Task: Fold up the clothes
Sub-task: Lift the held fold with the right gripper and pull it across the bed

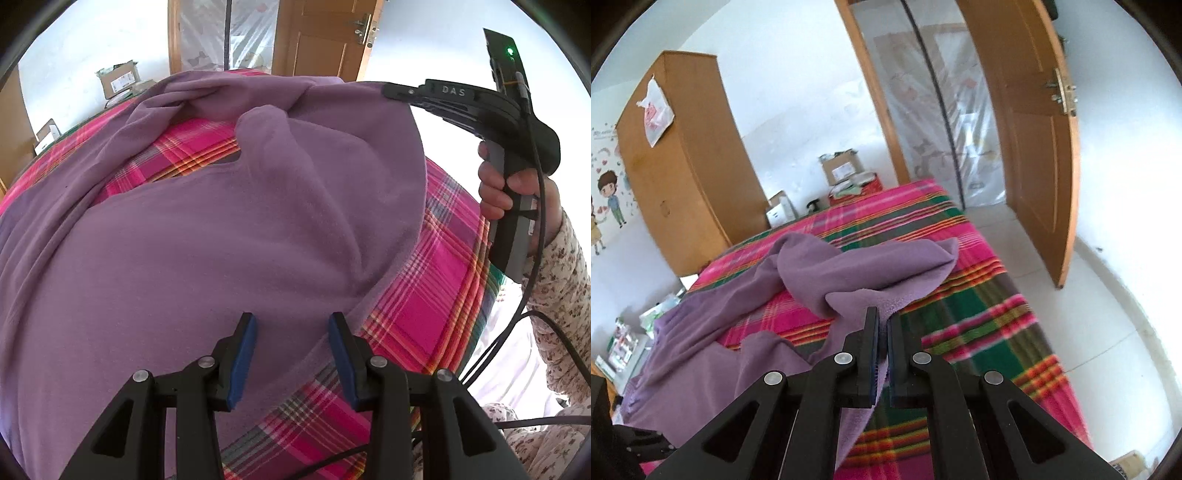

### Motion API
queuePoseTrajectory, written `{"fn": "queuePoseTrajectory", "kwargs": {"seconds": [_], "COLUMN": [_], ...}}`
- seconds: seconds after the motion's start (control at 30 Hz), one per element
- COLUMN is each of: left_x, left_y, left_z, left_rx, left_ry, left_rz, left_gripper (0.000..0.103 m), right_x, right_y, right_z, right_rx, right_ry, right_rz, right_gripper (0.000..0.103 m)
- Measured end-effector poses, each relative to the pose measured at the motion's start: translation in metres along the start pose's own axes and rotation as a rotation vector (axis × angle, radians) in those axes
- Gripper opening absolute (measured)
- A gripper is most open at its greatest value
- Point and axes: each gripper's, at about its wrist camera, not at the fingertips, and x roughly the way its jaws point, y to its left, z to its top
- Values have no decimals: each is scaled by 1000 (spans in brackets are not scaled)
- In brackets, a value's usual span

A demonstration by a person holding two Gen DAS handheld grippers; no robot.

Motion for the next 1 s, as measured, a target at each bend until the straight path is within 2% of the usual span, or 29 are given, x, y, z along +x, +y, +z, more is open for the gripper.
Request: {"fn": "queuePoseTrajectory", "kwargs": {"seconds": [0.23,0.37,0.77,1.0], "left_x": [-1,-5,-3,-21], "left_y": [5,6,8,24], "left_z": [1,-2,5,35], "left_rx": [-14,-21,-53,-90], "left_ry": [1,0,27,-44], "left_rz": [-24,-37,-70,-95], "left_gripper": [41,41,41,41], "right_x": [-22,-29,-16,-22], "right_y": [-13,-21,-42,-53], "right_z": [-13,-25,-47,-43], "right_rx": [49,85,114,144], "right_ry": [-49,-48,89,133], "right_rz": [-71,-99,-113,-64], "right_gripper": [4,4,7,10]}}
